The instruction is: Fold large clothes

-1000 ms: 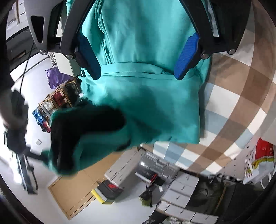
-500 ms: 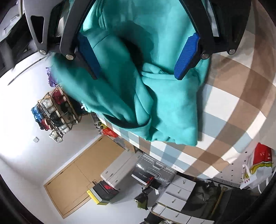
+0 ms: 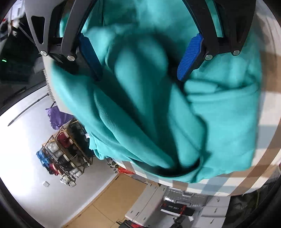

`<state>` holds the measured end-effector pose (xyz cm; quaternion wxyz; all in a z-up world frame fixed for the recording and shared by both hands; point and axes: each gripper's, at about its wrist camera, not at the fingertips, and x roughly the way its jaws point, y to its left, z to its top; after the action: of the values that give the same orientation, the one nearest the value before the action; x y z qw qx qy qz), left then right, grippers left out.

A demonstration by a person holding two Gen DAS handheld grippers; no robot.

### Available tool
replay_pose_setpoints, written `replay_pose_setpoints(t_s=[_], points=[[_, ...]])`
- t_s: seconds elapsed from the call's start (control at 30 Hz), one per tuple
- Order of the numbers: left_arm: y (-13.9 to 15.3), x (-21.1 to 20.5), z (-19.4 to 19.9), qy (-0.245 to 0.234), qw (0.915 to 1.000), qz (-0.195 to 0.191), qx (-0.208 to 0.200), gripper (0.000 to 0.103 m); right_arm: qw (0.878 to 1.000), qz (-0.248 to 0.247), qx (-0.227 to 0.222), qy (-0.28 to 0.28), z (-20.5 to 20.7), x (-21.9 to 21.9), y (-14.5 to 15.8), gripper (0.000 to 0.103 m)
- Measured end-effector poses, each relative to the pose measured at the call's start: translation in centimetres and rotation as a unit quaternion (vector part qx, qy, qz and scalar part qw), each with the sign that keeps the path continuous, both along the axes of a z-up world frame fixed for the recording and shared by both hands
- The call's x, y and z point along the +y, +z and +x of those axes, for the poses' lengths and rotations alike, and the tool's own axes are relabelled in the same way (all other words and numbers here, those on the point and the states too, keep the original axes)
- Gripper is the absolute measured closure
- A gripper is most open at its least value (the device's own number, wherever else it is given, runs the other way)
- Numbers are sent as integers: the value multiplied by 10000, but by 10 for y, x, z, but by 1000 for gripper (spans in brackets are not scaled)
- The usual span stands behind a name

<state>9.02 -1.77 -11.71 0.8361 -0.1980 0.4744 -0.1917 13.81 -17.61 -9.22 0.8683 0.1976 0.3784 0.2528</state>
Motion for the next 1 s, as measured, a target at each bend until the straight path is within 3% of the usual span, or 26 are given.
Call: replay_pose_setpoints(t_s=[0.1, 0.13, 0.17, 0.2, 0.27, 0.33, 0.4, 0.5, 0.53, 0.6, 0.77, 0.83, 0.87, 0.9, 1.0], points=[[-8, -20, 13, -177, 9994, 263, 103, 22, 9986, 505, -144, 71, -1, -7, 7, 93], [-9, -25, 14, -161, 9992, 358, 52, 39, 9976, 665, -105, 131, 1, -8, 6, 93], [-9, -27, 16, -130, 9988, 461, 59, 83, 9970, 757, -59, 159, 2, -7, 5, 92], [-9, -27, 19, -150, 9988, 444, 112, 100, 9967, 799, 20, 139, 4, -9, 2, 91], [-11, -18, 23, -85, 9994, 216, 241, 100, 9963, 832, 148, 152, 4, -11, -6, 86], [-10, -2, 21, 75, 9995, -153, 259, 100, 9962, 801, 309, 173, -2, -16, -13, 67], [-4, 16, 13, 250, 9979, -568, 172, 100, 9951, 952, 247, 96, -6, -30, -6, 38], [19, 46, -8, 384, 9940, -986, -263, 100, 9913, 1201, 189, -512, -12, -57, -1, 22], [24, 57, -14, 450, 9917, -1137, -385, 100, 9896, 1201, 344, -712, -5, -62, -5, 22], [25, 75, -21, 529, 9867, -1462, -476, 100, 9850, 1204, 859, -892, 13, -63, -14, 22], [14, 103, -30, 636, 9665, -2415, -590, 100, 9685, 1574, 1900, -332, 64, -25, -39, 22], [14, 103, -29, 645, 9610, -2606, -671, 100, 9583, 1855, 2156, -274, 77, -11, -48, 28], [15, 104, -29, 651, 9572, -2720, -749, 100, 9598, 1778, 2152, -296, 82, -5, -47, 55], [17, 104, -30, 639, 9526, -2847, -860, 100, 9634, 1663, 2072, -349, 85, -1, -44, 94], [28, 89, -19, 596, 9423, -3071, -1193, 100, 9769, 1315, 1649, -345, 101, 4, -22, 92]])
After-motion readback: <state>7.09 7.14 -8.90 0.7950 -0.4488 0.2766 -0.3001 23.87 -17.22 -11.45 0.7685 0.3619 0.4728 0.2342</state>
